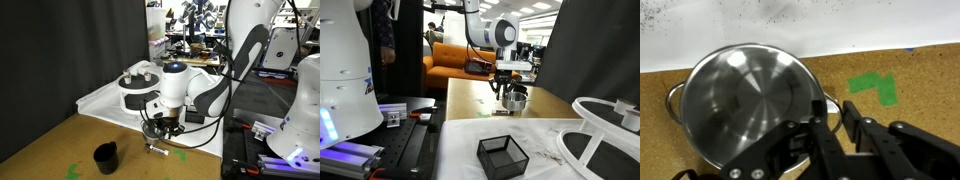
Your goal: Pick up the marker from the black cup and put it on the table, then move the silver bowl backward
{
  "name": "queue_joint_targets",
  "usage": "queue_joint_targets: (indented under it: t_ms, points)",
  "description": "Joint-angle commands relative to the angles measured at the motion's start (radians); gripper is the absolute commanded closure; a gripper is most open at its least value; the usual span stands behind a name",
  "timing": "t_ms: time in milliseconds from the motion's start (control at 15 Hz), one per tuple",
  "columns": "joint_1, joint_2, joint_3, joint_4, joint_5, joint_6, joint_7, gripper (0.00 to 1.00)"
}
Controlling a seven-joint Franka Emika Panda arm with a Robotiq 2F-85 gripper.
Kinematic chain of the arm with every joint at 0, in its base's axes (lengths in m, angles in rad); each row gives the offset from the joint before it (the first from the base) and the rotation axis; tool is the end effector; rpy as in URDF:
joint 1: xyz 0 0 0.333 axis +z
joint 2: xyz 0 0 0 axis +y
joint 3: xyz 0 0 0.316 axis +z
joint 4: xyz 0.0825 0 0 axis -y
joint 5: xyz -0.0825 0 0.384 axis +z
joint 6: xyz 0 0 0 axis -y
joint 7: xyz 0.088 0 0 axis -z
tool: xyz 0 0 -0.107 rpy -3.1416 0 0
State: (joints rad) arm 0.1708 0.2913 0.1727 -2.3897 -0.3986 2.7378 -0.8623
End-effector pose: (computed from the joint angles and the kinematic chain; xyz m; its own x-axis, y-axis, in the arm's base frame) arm 0.4707 0.1873 0.2045 0.0157 0.9976 -0.0674 0.9929 -0.0076 0.1185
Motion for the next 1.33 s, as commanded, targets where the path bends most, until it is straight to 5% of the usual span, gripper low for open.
queue_joint_targets:
  t_ms: [0, 667, 1067, 1267]
  points:
    - [0.022, -0.108, -0.001, -0.081, -0.05, 0.004, 0.078, 0.94]
    - [0.082, -0.196, 0.052, -0.24, -0.221, 0.025, 0.104, 0.94]
    - [0.061, -0.116, 0.064, -0.233, -0.336, 0.139, -0.066, 0.94]
    - [0.041, -0.031, 0.074, -0.196, -0.297, 0.188, -0.232, 0.94]
